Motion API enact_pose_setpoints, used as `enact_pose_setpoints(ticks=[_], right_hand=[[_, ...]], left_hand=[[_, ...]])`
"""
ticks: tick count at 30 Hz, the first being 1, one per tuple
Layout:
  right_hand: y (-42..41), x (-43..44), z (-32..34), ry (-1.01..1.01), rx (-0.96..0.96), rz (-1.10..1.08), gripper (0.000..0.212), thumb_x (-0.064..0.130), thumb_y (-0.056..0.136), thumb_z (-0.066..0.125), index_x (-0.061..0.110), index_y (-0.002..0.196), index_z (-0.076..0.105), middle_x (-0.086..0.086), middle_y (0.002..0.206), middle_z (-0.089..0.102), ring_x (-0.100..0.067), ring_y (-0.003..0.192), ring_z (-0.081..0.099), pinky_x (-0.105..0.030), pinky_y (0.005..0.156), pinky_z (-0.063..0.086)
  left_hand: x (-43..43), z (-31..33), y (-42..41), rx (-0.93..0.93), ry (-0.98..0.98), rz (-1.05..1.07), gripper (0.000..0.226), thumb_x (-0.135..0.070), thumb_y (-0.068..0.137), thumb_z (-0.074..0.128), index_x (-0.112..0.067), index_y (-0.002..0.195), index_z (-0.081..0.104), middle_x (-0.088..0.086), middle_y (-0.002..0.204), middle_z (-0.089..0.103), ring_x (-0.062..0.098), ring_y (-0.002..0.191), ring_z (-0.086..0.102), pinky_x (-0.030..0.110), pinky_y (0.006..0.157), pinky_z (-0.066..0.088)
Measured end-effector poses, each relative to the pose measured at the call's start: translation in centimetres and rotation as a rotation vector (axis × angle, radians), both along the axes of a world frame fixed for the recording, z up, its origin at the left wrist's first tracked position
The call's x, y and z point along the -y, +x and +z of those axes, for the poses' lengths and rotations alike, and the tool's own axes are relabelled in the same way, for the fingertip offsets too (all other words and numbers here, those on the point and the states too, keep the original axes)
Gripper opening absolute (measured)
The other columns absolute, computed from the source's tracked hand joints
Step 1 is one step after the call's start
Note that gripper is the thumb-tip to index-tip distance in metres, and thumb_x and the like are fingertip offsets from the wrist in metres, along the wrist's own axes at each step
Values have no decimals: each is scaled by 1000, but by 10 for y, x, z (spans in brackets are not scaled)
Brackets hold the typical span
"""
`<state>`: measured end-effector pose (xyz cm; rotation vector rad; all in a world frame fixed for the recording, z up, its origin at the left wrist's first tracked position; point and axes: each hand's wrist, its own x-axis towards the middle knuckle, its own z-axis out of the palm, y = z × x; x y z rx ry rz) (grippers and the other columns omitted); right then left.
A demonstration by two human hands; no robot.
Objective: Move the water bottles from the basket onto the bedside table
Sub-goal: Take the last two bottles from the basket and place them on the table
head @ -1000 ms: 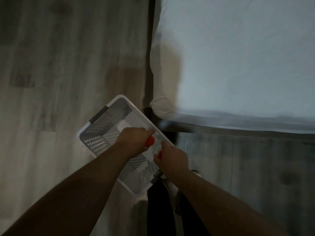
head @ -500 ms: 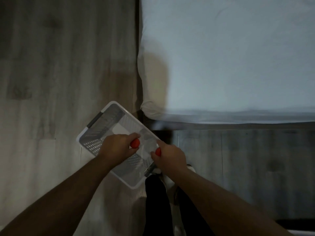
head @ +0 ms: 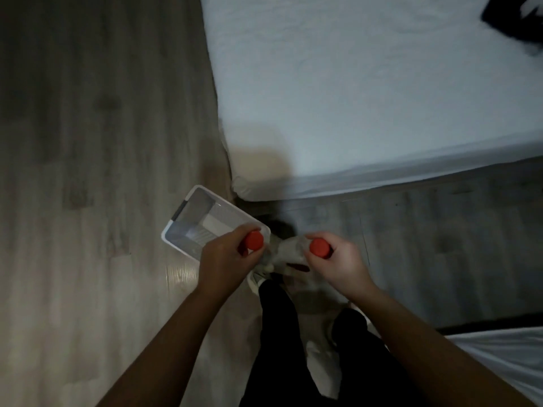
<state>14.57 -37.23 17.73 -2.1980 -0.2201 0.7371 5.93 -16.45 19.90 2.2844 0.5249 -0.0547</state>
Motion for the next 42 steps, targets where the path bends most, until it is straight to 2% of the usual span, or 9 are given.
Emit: enact_pose_setpoints(ticks=[3, 7, 11, 14, 20, 26, 33, 38, 42], right_hand=[[0, 46, 30, 7, 41, -80, 25, 16, 75, 76, 29, 96, 71, 19, 82, 66, 7, 77, 62, -9, 70, 45], [6, 125, 71, -2, 135, -153, 26, 17, 73, 80, 24, 97, 72, 14, 83, 67, 6, 74, 61, -4, 67, 44], [9, 211, 109, 47, 235, -282, 24, 12, 72, 80, 27, 87, 69, 14, 76, 66, 11, 68, 60, -2, 63, 42], [4, 280, 132, 91, 270, -407, 20, 13, 74, 78, 26, 85, 67, 13, 77, 67, 0, 69, 62, -10, 66, 48], [-10, 402, 171, 126, 374, -567, 24, 15, 77, 77, 30, 89, 62, 16, 83, 64, 15, 80, 59, -1, 69, 44], [-23, 488, 193, 119, 461, -796, 21, 16, 76, 78, 26, 90, 65, 16, 83, 65, 9, 79, 60, -3, 71, 44], [-23, 554, 199, 89, 520, -1043, 18, 16, 74, 78, 25, 86, 67, 11, 80, 68, 8, 77, 61, -6, 70, 47], [-3, 600, 193, -13, 503, -1163, 14, 17, 72, 76, 22, 83, 69, 9, 75, 67, -4, 73, 63, -19, 69, 52], [36, 644, 184, -111, 526, -1184, 13, 18, 72, 76, 23, 82, 69, 10, 74, 67, -4, 71, 62, -17, 66, 49]], left_hand=[[41, 34, 6, 60, -39, 6, 32, -38, 76, 72, -33, 106, 62, -11, 91, 68, 9, 78, 66, 28, 74, 56], [108, 69, 15, 121, -73, -15, 32, -31, 77, 75, -27, 107, 65, -17, 93, 62, 2, 81, 61, 7, 75, 41], [184, 93, 22, 186, -134, -23, 29, -40, 73, 76, -40, 97, 60, -21, 83, 65, -5, 75, 63, 8, 66, 47], [245, 103, 30, 250, -160, -57, 28, -47, 69, 67, -32, 92, 66, -13, 80, 69, 4, 77, 63, 16, 67, 49], [359, 122, 62, 259, -213, -134, 23, -16, 71, 80, -28, 85, 66, -14, 75, 66, -11, 75, 57, -1, 68, 38], [444, 150, 100, 310, -281, -345, 26, -17, 71, 80, -36, 78, 65, -31, 71, 64, -14, 65, 57, 3, 64, 41], [529, 171, 155, 318, -240, -633, 18, -18, 71, 81, -26, 83, 69, -4, 69, 68, -5, 66, 57, 6, 62, 40], [594, 164, 209, 256, -279, -777, 21, -21, 69, 82, -31, 83, 69, -19, 76, 67, -5, 67, 60, 17, 66, 47], [649, 154, 259, 214, -318, -855, 24, -19, 68, 82, -36, 75, 67, -15, 67, 66, -2, 56, 55, 17, 59, 46]])
